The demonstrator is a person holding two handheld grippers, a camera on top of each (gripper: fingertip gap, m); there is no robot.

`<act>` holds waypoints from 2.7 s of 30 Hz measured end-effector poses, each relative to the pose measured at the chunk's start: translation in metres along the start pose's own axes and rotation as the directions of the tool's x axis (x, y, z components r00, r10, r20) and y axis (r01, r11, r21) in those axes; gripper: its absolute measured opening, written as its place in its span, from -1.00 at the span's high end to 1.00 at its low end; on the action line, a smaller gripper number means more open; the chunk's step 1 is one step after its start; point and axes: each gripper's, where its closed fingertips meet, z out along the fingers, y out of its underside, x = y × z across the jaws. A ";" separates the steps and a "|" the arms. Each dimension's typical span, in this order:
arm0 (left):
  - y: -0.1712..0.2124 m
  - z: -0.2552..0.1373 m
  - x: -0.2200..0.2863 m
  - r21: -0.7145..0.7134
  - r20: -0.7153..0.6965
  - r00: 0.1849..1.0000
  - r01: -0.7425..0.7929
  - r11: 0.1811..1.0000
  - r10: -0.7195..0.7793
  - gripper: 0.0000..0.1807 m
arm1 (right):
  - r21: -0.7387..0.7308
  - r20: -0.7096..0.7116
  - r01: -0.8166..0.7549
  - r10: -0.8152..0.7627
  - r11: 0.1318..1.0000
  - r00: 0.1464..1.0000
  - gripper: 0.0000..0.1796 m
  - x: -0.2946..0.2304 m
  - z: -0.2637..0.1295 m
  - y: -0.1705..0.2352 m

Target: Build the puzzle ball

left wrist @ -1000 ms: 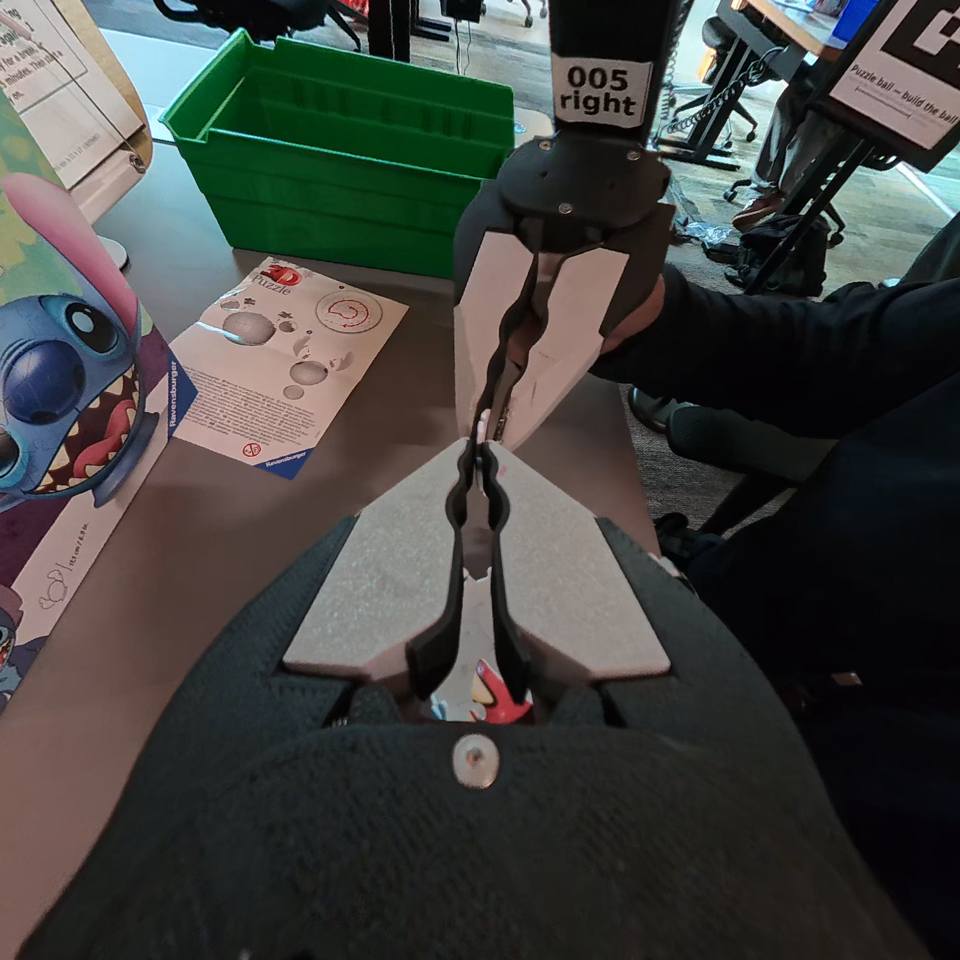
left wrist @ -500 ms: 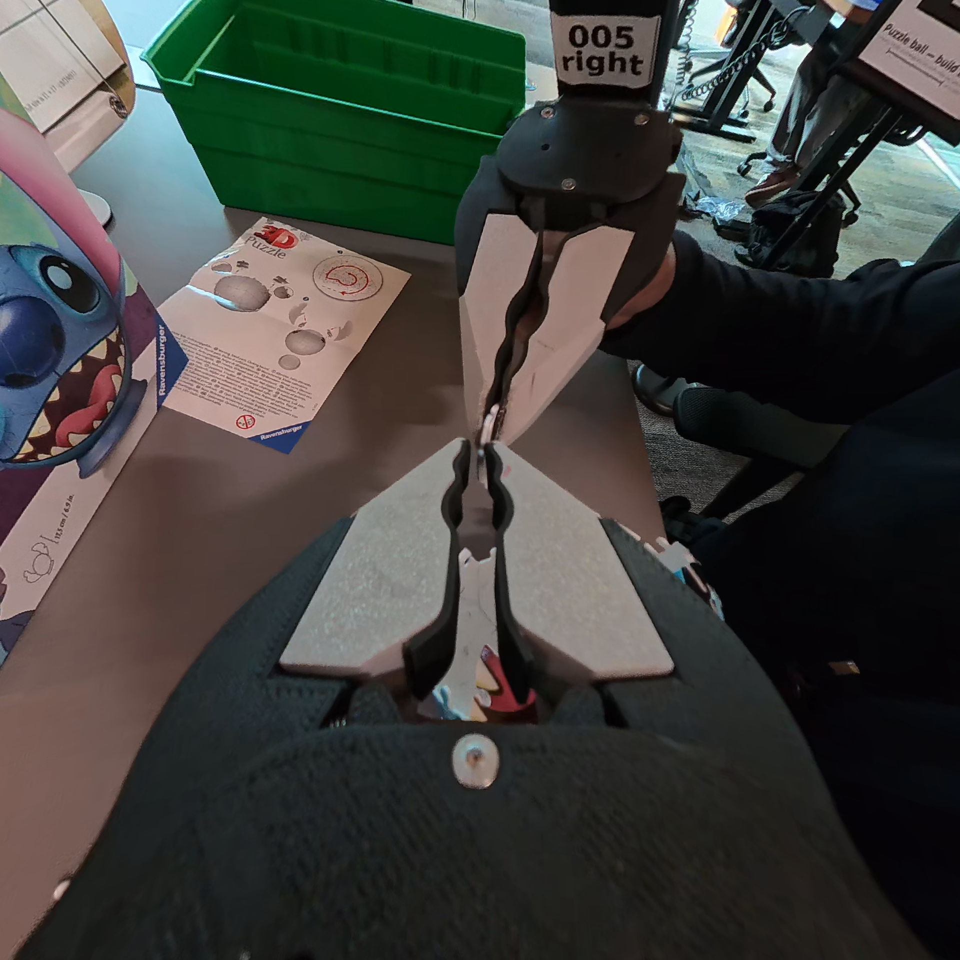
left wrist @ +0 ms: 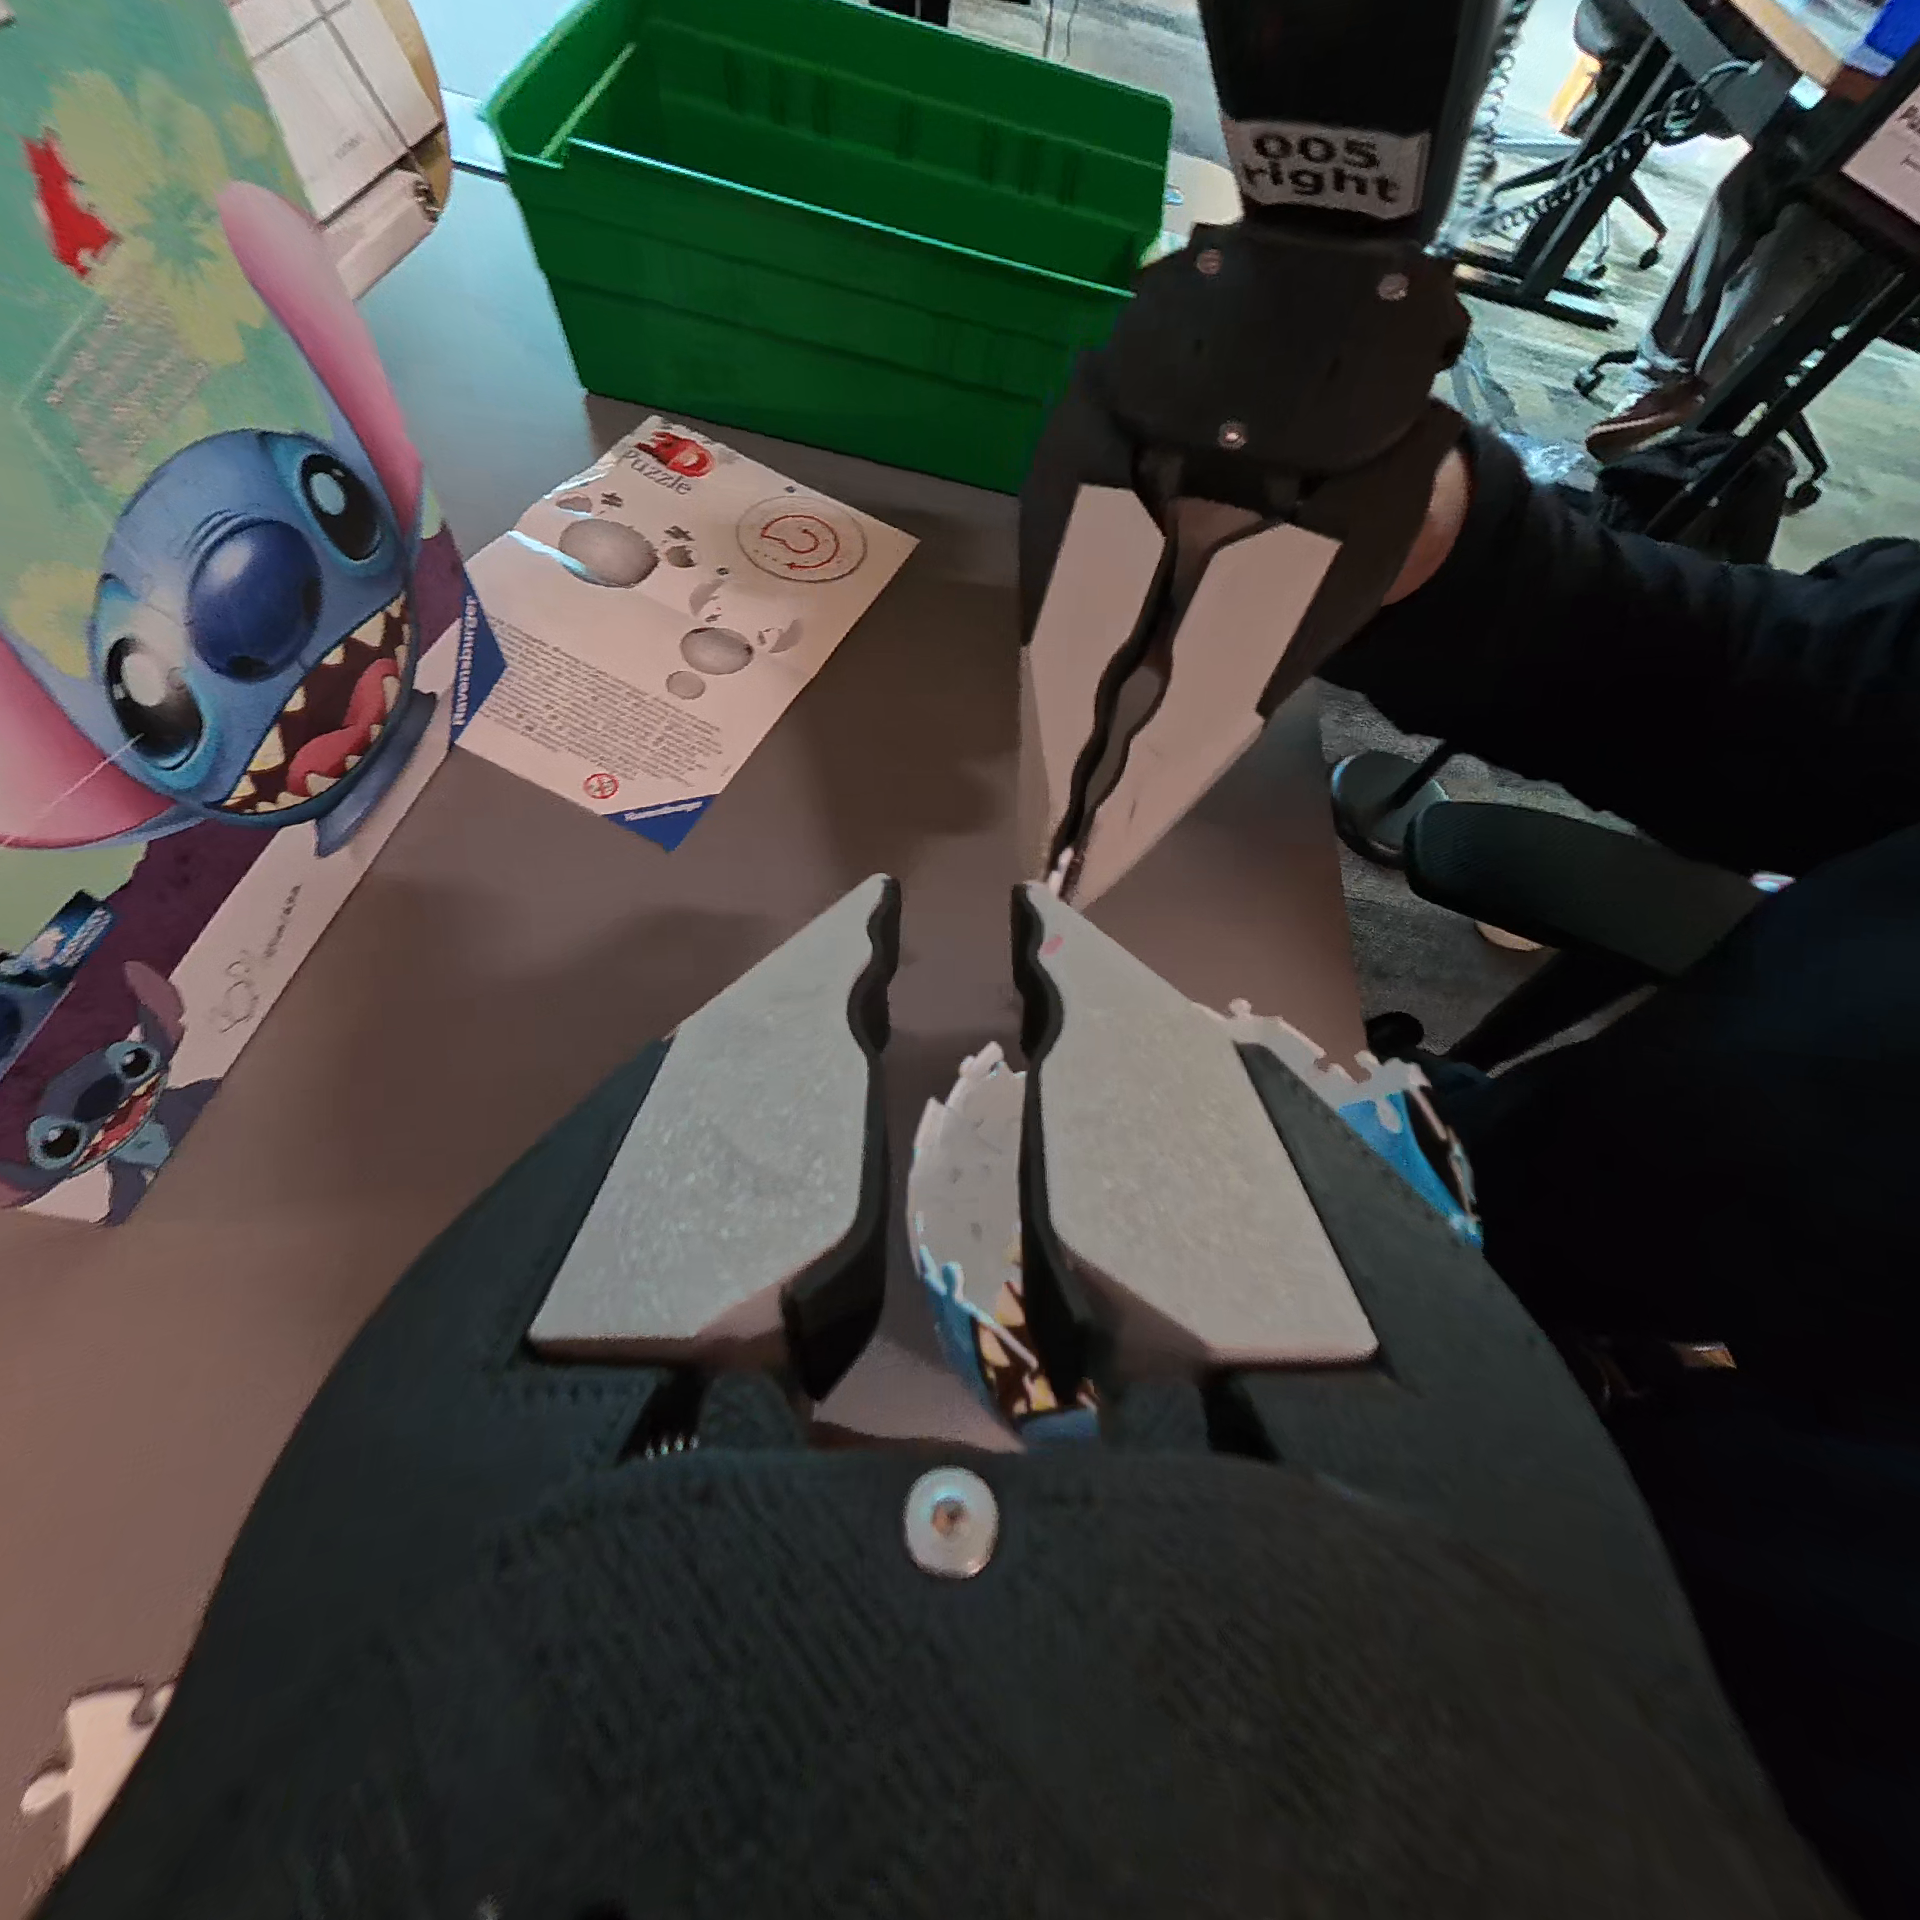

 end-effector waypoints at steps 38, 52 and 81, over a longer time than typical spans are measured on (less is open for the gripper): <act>0.071 -0.017 -0.020 -0.107 0.057 0.973 0.229 0.968 -0.224 0.63 | -0.414 -0.098 -0.201 0.175 0.888 0.980 1.00 -0.004 0.023 0.030; 0.075 -0.024 -0.012 -0.109 0.057 0.966 0.257 0.960 -0.252 0.65 | -0.419 -0.085 -0.186 0.166 0.889 0.982 1.00 0.000 0.028 0.030; 0.069 -0.032 -0.011 -0.116 0.102 0.968 0.242 0.963 -0.231 0.64 | -0.383 -0.140 -0.101 0.050 0.918 0.989 1.00 0.004 0.038 0.025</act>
